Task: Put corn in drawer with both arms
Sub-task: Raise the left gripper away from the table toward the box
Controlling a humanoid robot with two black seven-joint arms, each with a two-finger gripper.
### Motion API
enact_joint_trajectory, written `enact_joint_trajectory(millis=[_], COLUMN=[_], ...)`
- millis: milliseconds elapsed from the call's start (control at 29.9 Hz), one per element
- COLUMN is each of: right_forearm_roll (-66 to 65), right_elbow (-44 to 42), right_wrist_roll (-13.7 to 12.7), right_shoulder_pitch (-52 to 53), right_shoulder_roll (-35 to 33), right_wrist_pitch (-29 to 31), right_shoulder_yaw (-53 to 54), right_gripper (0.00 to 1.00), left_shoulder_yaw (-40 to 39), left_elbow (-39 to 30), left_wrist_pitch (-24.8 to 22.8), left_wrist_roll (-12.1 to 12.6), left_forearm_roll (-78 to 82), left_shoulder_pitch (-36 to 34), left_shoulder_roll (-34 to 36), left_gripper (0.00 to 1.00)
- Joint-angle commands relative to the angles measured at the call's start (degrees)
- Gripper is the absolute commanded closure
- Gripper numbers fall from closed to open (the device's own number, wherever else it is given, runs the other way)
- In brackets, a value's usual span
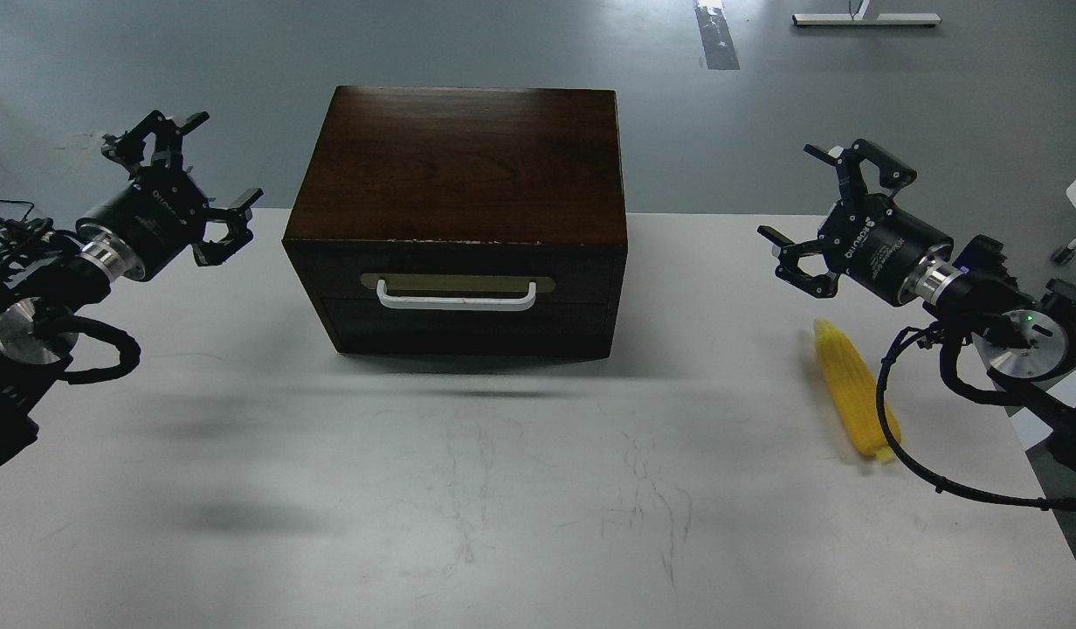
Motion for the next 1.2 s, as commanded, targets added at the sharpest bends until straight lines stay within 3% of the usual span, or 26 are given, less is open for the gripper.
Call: enact_joint_trajectory(millis=[0,1170], right_forearm_roll=[-0.03,0.06], right_elbow=[-0.03,0.05], right_wrist_roll=[0.07,0.42], right_shoulder_pitch=[0.06,1.20], right_shoulder_roll=[0.22,0.05], right_wrist_pitch=[0.00,0.00], right_shoulder_yaw=[0.46,0.64], right_gripper=[0.00,0.00], left_shoulder_yaw=[0.08,0.17], left_elbow=[-0.01,0.16], left_wrist_pitch=[0.29,0.99], left_wrist_roll=[-0.09,-0.71], left_forearm_roll=[0.07,-0.46], left_shoulder_pitch=[0.00,0.61], left_shoulder_roll=[0.05,4.18], left_gripper=[0.01,0.01])
